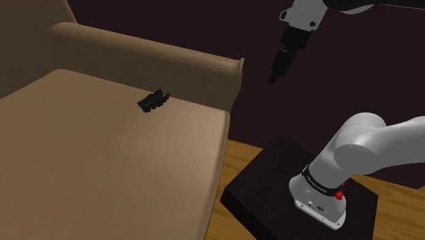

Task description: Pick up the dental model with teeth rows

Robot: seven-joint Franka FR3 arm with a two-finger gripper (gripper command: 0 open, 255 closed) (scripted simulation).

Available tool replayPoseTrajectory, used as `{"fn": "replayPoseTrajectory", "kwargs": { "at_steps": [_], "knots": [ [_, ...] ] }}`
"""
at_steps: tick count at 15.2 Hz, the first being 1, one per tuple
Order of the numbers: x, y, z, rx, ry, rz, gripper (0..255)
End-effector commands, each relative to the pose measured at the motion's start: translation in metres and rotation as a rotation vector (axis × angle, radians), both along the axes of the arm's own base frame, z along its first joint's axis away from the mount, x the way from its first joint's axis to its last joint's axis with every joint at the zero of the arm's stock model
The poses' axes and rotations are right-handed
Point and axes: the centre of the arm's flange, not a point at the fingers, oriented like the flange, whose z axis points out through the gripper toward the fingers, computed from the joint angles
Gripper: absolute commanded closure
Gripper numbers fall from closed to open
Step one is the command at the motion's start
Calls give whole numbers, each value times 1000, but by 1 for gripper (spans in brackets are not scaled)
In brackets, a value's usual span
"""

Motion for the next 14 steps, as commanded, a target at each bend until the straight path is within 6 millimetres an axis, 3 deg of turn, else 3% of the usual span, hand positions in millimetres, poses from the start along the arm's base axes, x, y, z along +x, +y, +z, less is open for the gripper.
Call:
{"fn": "replayPoseTrajectory", "kwargs": {
  "at_steps": [1, 7, 14],
  "knots": [
    [0, 0, 0, 0, 0, 0, 0],
    [4, 79, -12, -5, -20, -238, 0],
    [32, 167, -25, -11, -44, -515, 0]
  ]
}}
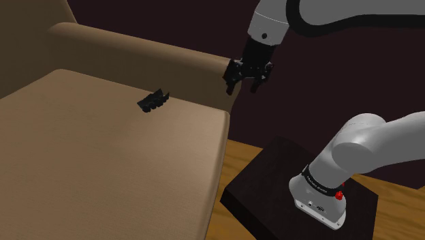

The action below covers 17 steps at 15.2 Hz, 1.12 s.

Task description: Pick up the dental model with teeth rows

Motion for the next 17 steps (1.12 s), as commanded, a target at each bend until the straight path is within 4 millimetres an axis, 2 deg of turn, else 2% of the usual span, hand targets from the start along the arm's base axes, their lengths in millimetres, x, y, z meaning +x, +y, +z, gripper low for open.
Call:
{"fn": "replayPoseTrajectory", "kwargs": {
  "at_steps": [1, 9, 17],
  "knots": [
    [13, 25, -3, 1, -7, -86, 0],
    [77, 109, -18, -6, -35, -402, 0],
    [165, 168, -31, -12, -63, -719, 0]
  ]
}}
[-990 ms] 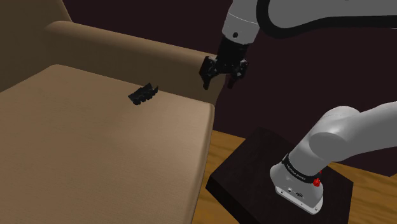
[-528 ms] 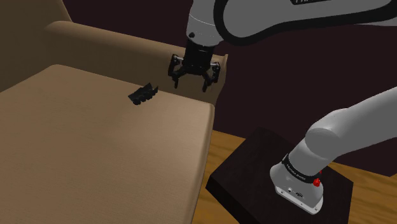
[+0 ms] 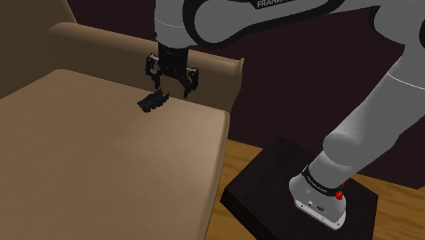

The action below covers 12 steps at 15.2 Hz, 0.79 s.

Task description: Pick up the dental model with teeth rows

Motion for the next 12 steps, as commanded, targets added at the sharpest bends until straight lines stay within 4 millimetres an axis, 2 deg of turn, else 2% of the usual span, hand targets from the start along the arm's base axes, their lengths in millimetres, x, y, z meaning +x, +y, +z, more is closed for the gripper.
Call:
{"fn": "replayPoseTrajectory", "kwargs": {
  "at_steps": [1, 4, 12],
  "knots": [
    [27, 11, -3, -1, -14, -94, 0],
    [62, 24, -7, -4, -24, -205, 0],
    [62, 24, -47, -4, -24, -205, 0]
  ]
}}
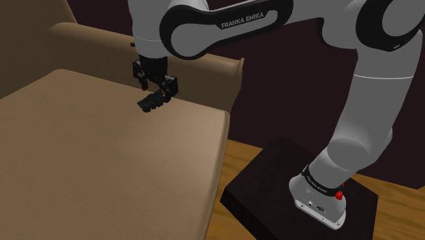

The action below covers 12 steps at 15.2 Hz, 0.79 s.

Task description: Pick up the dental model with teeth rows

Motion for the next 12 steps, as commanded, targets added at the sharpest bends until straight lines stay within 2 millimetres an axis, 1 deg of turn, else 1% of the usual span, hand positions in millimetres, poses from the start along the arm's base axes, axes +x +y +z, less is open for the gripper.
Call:
{"fn": "replayPoseTrajectory", "kwargs": {
  "at_steps": [1, 2, 11, 12],
  "knots": [
    [0, 1, -5, 0, 0, 0, 0],
    [0, 1, -5, 0, 0, 0, 255],
    [0, 1, -5, 0, 0, 0, 255],
    [0, 1, 1, 0, 0, 0, 255]
  ]
}}
